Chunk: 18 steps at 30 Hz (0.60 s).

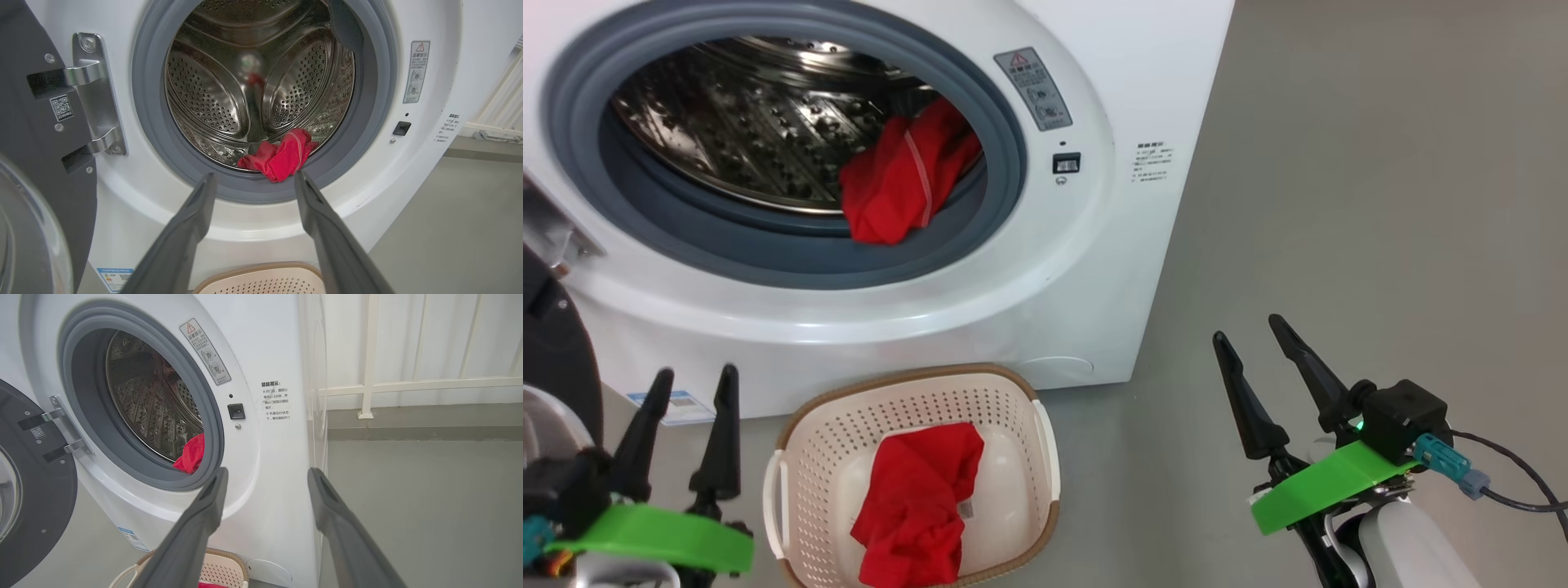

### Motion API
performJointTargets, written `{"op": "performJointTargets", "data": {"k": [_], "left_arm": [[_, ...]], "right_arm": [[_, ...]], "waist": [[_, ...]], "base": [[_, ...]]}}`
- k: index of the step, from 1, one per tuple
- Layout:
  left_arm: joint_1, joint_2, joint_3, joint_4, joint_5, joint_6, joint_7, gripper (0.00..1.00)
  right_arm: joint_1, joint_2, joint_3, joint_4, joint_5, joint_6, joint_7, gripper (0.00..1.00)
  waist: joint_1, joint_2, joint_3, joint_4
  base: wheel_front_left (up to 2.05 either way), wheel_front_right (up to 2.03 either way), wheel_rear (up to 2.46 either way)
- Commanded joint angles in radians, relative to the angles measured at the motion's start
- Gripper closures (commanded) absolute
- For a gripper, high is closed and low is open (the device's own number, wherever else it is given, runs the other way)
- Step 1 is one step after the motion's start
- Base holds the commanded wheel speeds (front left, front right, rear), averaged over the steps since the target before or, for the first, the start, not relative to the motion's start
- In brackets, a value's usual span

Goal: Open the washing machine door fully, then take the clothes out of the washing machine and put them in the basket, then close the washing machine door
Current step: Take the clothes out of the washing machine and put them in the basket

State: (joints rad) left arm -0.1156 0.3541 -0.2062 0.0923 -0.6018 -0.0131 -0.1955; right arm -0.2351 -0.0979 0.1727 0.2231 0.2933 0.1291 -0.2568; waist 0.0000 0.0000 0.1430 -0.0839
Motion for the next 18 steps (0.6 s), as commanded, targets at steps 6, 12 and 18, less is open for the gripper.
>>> {"op": "performJointTargets", "data": {"k": [6, 12, 18], "left_arm": [[-0.159, 0.043, 0.013, 0.027, -0.011, -0.027, 0.05, 0.0], [-0.321, 0.052, -0.024, 0.153, -0.015, -0.064, 0.114, 0.0], [-0.486, 0.065, -0.045, 0.312, -0.027, -0.091, 0.163, 0.0]], "right_arm": [[-0.034, 0.023, 0.013, -0.046, -0.023, 0.002, -0.005, 0.0], [-0.049, 0.04, 0.013, -0.063, -0.038, 0.002, -0.005, 0.0], [-0.06, 0.047, 0.02, -0.085, -0.039, 0.002, -0.005, 0.0]], "waist": [[0.0, 0.0, 0.073, -0.04], [0.0, 0.0, 0.139, -0.073], [0.0, 0.0, 0.197, -0.116]], "base": [[0.0, 0.0, 0.0], [0.0, 0.0, 0.0], [0.0, 0.0, 0.0]]}}
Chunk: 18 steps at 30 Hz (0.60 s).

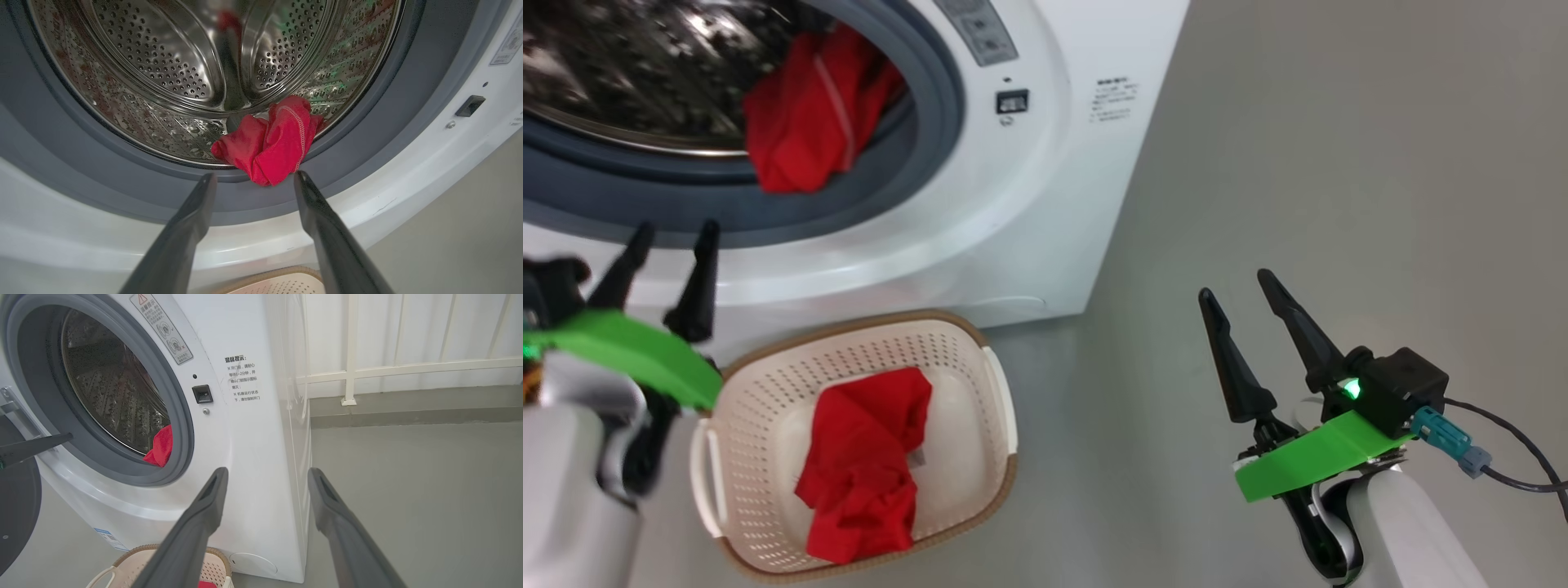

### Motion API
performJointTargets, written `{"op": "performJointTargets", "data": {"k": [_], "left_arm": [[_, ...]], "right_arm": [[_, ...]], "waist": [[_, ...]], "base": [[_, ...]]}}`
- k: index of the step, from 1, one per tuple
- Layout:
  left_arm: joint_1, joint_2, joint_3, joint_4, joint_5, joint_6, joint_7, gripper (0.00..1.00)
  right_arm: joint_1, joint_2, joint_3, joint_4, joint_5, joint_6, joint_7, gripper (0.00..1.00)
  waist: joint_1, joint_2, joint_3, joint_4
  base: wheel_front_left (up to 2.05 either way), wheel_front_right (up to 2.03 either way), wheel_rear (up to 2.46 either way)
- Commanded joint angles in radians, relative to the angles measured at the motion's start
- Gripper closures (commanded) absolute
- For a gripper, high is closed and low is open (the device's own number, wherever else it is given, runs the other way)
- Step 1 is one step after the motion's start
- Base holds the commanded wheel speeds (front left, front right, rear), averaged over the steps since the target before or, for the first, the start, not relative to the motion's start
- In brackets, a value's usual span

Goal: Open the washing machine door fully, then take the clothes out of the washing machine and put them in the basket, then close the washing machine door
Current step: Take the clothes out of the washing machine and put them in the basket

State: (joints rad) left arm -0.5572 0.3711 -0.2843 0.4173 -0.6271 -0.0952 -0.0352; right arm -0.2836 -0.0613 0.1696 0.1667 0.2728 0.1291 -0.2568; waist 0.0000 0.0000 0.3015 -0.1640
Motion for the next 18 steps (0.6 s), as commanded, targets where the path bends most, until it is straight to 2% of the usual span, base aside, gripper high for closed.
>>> {"op": "performJointTargets", "data": {"k": [1, 11, 18], "left_arm": [[-0.072, 0.05, 0.029, 0.014, -0.002, -0.011, 0.011, 0.0], [-0.302, 0.072, -0.009, 0.197, -0.017, -0.03, 0.068, 0.0], [-0.469, 0.094, -0.039, 0.269, -0.117, -0.035, 0.185, 0.0]], "right_arm": [[-0.013, 0.01, 0.026, -0.032, -0.011, 0.002, -0.005, 0.0], [-0.022, 0.011, 0.04, -0.073, 0.033, 0.002, -0.005, 0.0], [-0.032, 0.011, 0.06, -0.1, 0.057, 0.002, -0.005, 0.0]], "waist": [[0.0, 0.0, 0.048, -0.043], [0.0, 0.0, 0.138, -0.106], [0.0, 0.0, 0.204, -0.16]], "base": [[0.0, 0.0, 0.0], [0.0, 0.0, 0.0], [0.0, 0.0, 0.0]]}}
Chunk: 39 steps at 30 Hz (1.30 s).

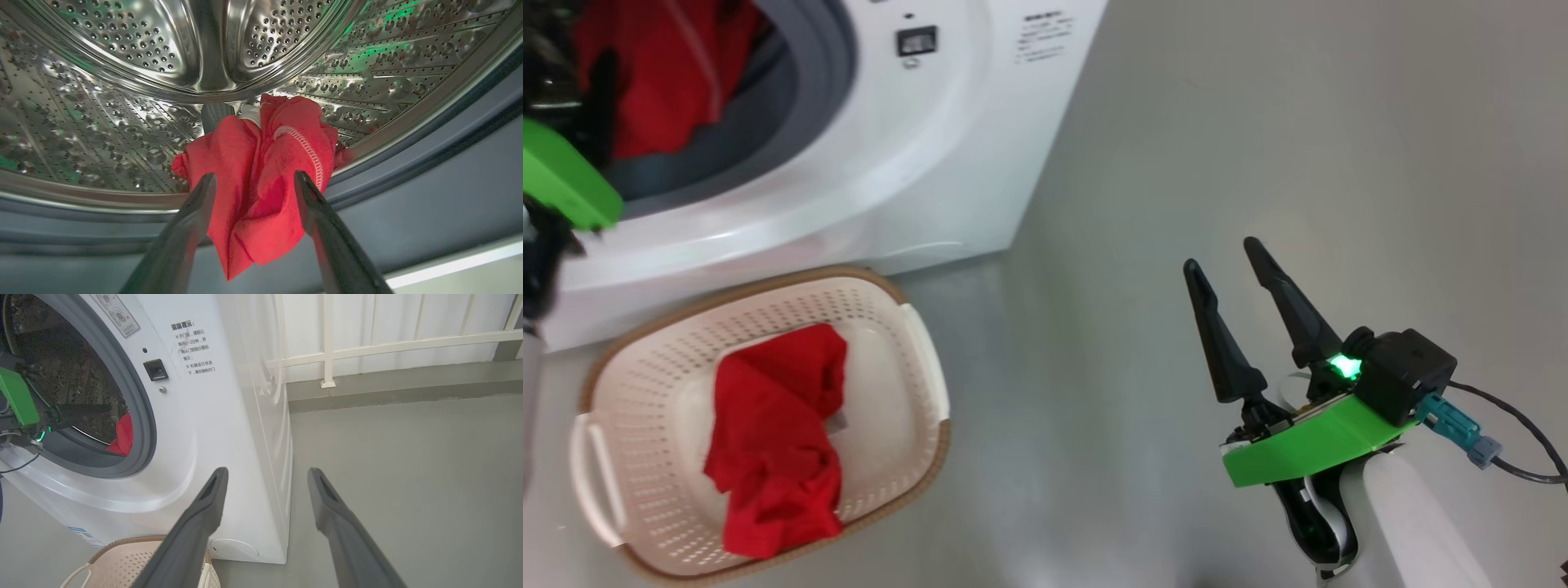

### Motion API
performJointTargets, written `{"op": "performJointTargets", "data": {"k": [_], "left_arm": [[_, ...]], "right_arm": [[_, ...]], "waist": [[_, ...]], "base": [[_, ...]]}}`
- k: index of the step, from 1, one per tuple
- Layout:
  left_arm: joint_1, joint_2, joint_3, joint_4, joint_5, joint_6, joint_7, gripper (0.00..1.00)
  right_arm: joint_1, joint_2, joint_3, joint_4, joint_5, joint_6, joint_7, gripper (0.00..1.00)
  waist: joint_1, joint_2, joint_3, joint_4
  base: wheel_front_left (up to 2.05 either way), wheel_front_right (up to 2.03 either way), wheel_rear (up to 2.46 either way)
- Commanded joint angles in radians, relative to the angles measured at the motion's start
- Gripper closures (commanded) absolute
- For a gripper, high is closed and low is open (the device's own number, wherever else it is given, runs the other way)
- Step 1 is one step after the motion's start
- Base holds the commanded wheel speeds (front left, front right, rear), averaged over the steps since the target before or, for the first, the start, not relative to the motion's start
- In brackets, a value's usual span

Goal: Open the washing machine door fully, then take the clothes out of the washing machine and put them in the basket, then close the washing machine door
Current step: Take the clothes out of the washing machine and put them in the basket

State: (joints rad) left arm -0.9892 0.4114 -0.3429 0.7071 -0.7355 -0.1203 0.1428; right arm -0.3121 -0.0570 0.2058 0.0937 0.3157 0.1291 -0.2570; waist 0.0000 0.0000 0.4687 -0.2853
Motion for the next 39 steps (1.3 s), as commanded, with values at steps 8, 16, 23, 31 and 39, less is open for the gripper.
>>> {"op": "performJointTargets", "data": {"k": [8, 16, 23, 31, 39], "left_arm": [[-0.118, 0.122, -0.072, -0.004, -0.062, -0.01, 0.133, 0.0], [-0.186, 0.164, -0.1, 0.109, -0.041, -0.006, 0.186, 0.0], [-0.221, 0.165, -0.14, 0.171, -0.03, -0.008, 0.247, 0.0], [-0.23, 0.145, -0.154, 0.213, -0.031, -0.006, 0.236, 1.0], [-0.214, 0.121, -0.168, 0.214, -0.038, -0.009, 0.145, 1.0]], "right_arm": [[0.007, 0.007, 0.037, -0.047, 0.047, 0.002, -0.005, 0.0], [0.011, 0.007, 0.043, -0.067, 0.061, 0.002, -0.005, 0.0], [0.016, 0.007, 0.044, -0.07, 0.064, 0.002, -0.005, 0.0], [0.01, 0.007, 0.047, -0.061, 0.06, 0.002, -0.005, 0.0], [0.004, 0.007, 0.045, -0.05, 0.049, 0.002, -0.005, 0.0]], "waist": [[0.0, 0.0, 0.078, -0.091], [0.0, 0.0, 0.107, -0.125], [0.0, 0.0, 0.112, -0.131], [0.0, 0.0, 0.099, -0.124], [0.0, 0.0, 0.068, -0.103]], "base": [[0.0, 0.0, 0.0], [0.0, 0.0, 0.0], [0.0, 0.0, 0.0], [0.0, 0.0, 0.0], [0.0, 0.0, 0.0]]}}
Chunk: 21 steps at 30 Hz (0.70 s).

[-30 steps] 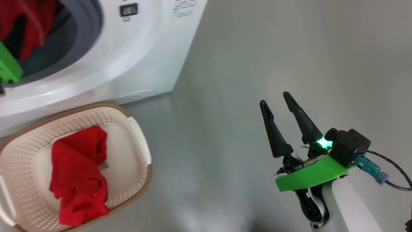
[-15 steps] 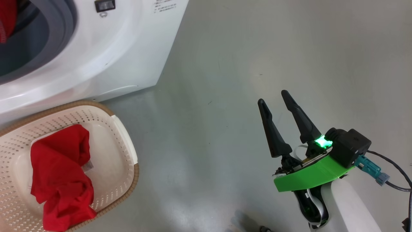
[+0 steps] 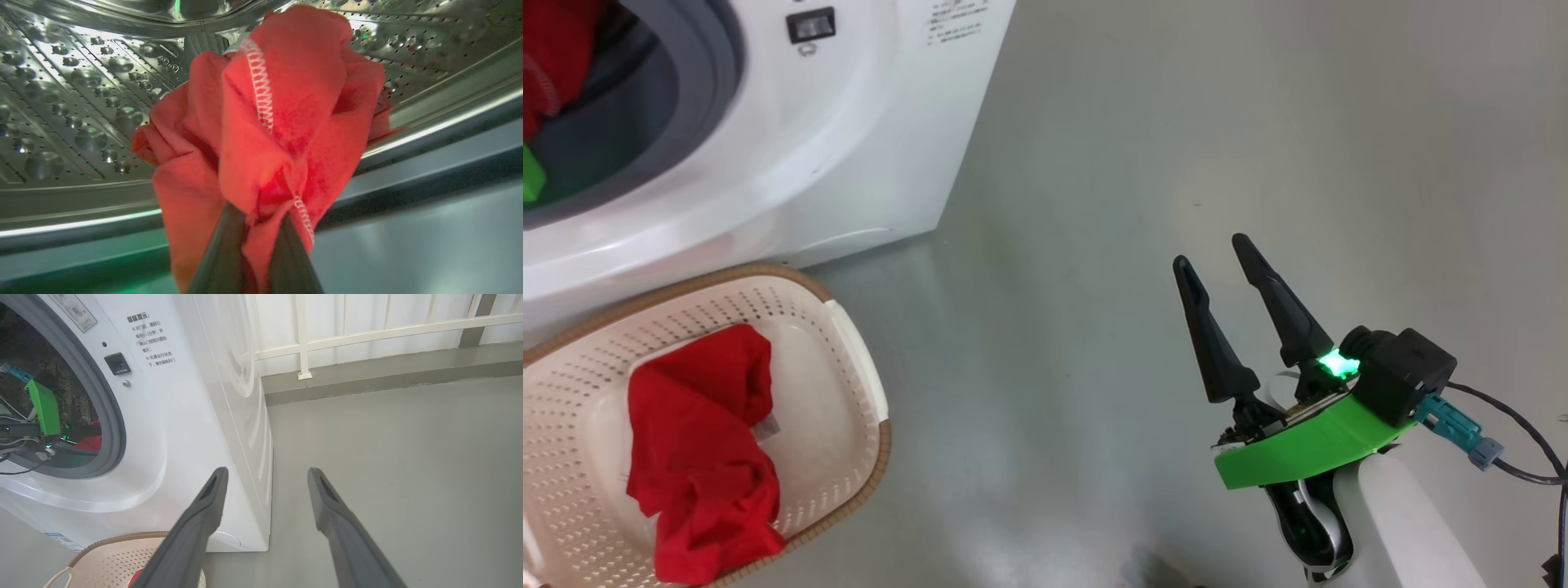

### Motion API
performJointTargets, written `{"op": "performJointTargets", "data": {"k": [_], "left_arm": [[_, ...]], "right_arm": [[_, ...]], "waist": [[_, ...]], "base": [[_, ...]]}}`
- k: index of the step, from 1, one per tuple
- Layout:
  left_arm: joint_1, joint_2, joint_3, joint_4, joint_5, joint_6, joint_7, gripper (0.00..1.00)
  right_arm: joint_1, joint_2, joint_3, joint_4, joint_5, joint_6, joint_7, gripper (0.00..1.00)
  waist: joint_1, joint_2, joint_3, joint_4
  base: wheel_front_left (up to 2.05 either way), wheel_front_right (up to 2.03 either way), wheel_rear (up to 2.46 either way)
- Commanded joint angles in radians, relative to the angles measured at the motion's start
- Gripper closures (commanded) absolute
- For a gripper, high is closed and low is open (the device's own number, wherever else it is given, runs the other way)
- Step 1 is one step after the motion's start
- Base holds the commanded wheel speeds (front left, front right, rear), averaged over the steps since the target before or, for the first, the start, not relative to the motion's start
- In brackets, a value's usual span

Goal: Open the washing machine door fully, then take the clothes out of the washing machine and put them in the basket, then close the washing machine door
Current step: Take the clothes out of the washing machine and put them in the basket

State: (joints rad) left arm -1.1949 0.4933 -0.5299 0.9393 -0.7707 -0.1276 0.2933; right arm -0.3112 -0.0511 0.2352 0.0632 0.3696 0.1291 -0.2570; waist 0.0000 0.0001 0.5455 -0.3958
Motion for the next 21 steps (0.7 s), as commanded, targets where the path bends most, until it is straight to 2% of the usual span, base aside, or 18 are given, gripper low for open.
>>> {"op": "performJointTargets", "data": {"k": [1, 12, 21], "left_arm": [[-0.003, 0.035, 0.017, -0.019, -0.006, -0.002, -0.02, 1.0], [0.092, -0.008, -0.033, -0.094, -0.052, -0.003, -0.193, 1.0], [0.197, -0.003, -0.084, -0.21, -0.087, -0.003, -0.337, 1.0]], "right_arm": [[0.001, 0.001, 0.015, -0.017, -0.007, 0.002, -0.005, 0.0], [-0.017, 0.001, 0.012, 0.028, -0.035, 0.002, -0.005, 0.0], [-0.017, 0.001, 0.002, 0.077, -0.056, 0.002, -0.005, 0.0]], "waist": [[0.0, -0.0001, -0.016, 0.012], [0.0, -0.0001, -0.11, 0.098], [0.0, -0.0001, -0.202, 0.163]], "base": [[0.0, 0.0, 0.0], [0.0, 0.0, 0.0], [0.0, 0.0, 0.0]]}}
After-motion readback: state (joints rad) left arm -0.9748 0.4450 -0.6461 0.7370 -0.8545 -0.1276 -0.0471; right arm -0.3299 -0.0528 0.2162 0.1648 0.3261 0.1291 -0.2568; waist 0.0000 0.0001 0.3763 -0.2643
